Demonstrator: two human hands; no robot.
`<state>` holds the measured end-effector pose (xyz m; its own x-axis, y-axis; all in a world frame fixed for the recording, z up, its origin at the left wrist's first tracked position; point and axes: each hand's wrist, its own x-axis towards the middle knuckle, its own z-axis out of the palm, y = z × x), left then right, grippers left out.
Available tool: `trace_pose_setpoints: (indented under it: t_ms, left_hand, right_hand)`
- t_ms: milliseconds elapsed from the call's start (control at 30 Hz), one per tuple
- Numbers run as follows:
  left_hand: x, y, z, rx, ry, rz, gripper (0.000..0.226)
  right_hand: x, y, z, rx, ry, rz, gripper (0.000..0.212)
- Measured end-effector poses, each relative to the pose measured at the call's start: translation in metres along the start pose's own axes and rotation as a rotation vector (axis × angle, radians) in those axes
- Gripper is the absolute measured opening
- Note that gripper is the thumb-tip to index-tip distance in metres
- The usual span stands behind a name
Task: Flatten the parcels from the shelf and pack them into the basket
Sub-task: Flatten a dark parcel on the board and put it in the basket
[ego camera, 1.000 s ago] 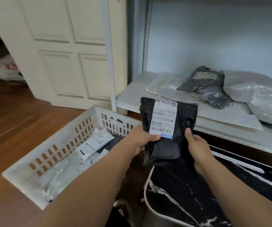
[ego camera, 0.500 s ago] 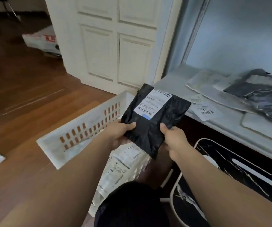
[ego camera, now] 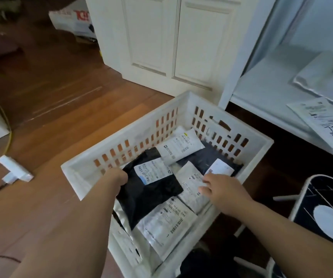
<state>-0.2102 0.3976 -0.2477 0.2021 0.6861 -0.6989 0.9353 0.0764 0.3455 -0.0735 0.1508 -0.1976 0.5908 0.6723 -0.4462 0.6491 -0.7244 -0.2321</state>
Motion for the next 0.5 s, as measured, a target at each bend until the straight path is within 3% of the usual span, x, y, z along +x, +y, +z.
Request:
trace_pose_setpoints:
  t_ms: [167, 233, 300, 400, 500]
  left_hand:
    - [0.02, -0.004, 0.02, 0.345, 0.009, -0.03, 0.038]
    - [0.012, -0.006, 0.029, 0.687, 0.135, 0.029, 0.059]
    - [0.006, -0.006, 0.043, 0.902, 0.248, 0.251, 0.085]
    - [0.006, -0.003, 0.08, 0.854, 0.009, 0.556, 0.085]
    - [0.006, -0.006, 0.115, 0.888, -0.185, 0.501, 0.093]
  right_hand:
    - [0.031, -0.002, 0.018, 0.026, -0.05, 0.015, 0.045]
    - [0.037, -0.004, 0.023, 0.0, -0.042, 0.006, 0.043]
    - [0.039, -0.009, 0.025, -0.035, -0.017, 0.001, 0.041]
    - [0.038, -0.015, 0.026, -0.091, 0.067, 0.006, 0.039]
    - [0.036, -0.016, 0.027, -0.069, 0.121, 0.022, 0.04]
